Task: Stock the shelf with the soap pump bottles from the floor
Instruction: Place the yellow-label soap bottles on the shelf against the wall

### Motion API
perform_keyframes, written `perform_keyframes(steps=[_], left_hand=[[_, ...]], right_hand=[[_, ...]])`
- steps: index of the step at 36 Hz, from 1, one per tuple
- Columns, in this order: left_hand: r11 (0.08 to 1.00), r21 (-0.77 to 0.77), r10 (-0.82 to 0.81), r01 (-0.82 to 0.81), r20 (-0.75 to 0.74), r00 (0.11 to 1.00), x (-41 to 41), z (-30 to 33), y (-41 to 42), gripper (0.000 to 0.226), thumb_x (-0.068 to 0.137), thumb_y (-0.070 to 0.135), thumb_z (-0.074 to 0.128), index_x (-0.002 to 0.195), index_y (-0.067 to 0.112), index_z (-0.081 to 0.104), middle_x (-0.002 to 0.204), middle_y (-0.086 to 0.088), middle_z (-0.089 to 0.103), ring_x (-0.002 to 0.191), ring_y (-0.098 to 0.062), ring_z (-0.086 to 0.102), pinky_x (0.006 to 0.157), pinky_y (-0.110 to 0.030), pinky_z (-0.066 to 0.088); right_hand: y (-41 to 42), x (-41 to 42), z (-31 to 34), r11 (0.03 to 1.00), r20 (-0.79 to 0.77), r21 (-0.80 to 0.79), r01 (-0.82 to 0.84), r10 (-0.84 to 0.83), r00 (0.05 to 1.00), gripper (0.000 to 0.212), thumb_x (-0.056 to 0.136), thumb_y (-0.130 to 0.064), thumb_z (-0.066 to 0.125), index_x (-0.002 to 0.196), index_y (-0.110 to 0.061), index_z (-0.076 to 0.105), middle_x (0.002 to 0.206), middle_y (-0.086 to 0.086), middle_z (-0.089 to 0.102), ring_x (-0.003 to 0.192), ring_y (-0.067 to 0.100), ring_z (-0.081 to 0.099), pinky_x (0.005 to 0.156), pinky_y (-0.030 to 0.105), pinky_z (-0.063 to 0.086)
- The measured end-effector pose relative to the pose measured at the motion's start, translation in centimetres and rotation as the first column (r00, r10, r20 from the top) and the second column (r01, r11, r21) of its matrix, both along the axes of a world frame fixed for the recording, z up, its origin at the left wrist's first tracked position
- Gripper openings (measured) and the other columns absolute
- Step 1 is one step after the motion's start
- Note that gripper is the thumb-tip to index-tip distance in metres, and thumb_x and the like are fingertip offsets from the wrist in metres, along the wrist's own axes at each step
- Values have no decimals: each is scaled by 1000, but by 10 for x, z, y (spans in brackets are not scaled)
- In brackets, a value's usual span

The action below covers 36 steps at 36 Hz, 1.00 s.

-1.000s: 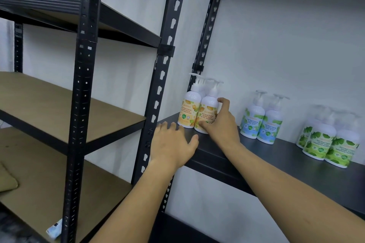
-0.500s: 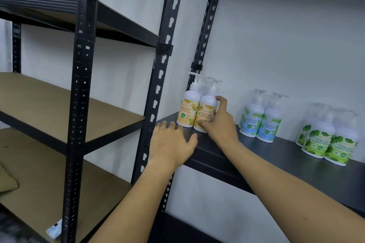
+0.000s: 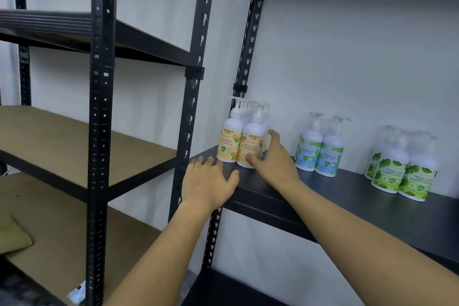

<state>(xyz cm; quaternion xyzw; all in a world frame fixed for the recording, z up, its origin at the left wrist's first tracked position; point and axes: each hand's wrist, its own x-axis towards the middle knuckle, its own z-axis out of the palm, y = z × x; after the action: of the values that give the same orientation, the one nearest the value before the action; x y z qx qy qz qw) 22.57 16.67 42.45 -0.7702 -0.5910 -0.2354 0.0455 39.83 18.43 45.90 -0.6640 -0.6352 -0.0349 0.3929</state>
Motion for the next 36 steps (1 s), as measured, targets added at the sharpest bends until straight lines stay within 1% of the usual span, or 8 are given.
perform_keyframes(steps=[5, 10, 12, 16, 19, 23, 30, 36], left_hand=[[999, -49, 4, -5, -27, 1000, -1, 4, 1, 67, 100, 58, 22, 149, 17, 43, 157, -8, 38, 147, -29, 27, 120, -42, 17], [989, -134, 51, -58, -56, 997, 9, 13, -4, 61, 100, 52, 23, 141, 15, 50, 149, -11, 46, 141, -32, 35, 118, -49, 21], [986, -160, 45, -53, -51, 998, 20, 18, -13, 55, 99, 51, 28, 128, 15, 57, 138, -10, 55, 133, -33, 42, 115, -51, 25], [984, -166, -56, 59, 19, 998, 53, 30, -38, 42, 96, 48, 37, 113, 16, 59, 121, -8, 62, 114, -29, 53, 99, -44, 39], [975, -168, -143, 144, 22, 990, 89, 40, -58, 47, 97, 48, 38, 124, 16, 59, 127, -6, 61, 115, -27, 55, 91, -39, 42], [950, -164, -266, 265, 21, 964, 141, 54, -89, 48, 96, 50, 40, 128, 20, 59, 129, -4, 62, 115, -25, 57, 92, -38, 47], [835, -81, -543, 544, 43, 839, 238, 66, -158, 40, 97, 48, 43, 125, 26, 62, 127, 5, 63, 113, -17, 58, 86, -33, 44], [628, 3, -778, 778, 8, 628, 323, 60, -234, 39, 97, 49, 46, 126, 29, 62, 128, 9, 63, 117, -17, 57, 91, -34, 47]], right_hand=[[-31, 39, 8, 982, 141, -169, 82, -58, 988, 72, 91, -57, 58, 148, -18, 35, 142, 12, 50, 125, 33, 53, 95, 43, 48], [-69, 90, 24, 945, 222, -294, 143, -78, 972, 54, 93, -58, 54, 129, -17, 55, 127, 4, 62, 106, 23, 58, 88, 37, 49], [-87, 108, 30, 925, 272, -347, 153, -57, 961, 52, 94, -57, 53, 127, -18, 58, 127, 4, 61, 109, 23, 58, 91, 36, 48], [-123, 141, 38, 877, 371, -436, 204, -31, 928, 49, 94, -55, 55, 126, -17, 59, 128, 4, 61, 112, 22, 58, 89, 33, 46], [-152, 168, 44, 850, 393, -475, 230, -29, 919, 47, 93, -53, 57, 121, -16, 62, 123, 3, 63, 105, 20, 59, 91, 35, 48], [-197, 203, 53, 830, 400, -500, 248, -32, 916, 47, 93, -51, 58, 126, -17, 60, 127, 2, 62, 111, 21, 58, 95, 34, 47], [-299, 259, 63, 825, 379, -481, 297, -110, 919, 53, 93, -54, 58, 133, -19, 57, 130, 0, 61, 115, 17, 59, 101, 35, 47], [-402, 315, 44, 790, 359, -455, 411, -259, 897, 53, 89, -62, 59, 129, -26, 59, 124, -6, 64, 108, 13, 61, 97, 36, 49]])
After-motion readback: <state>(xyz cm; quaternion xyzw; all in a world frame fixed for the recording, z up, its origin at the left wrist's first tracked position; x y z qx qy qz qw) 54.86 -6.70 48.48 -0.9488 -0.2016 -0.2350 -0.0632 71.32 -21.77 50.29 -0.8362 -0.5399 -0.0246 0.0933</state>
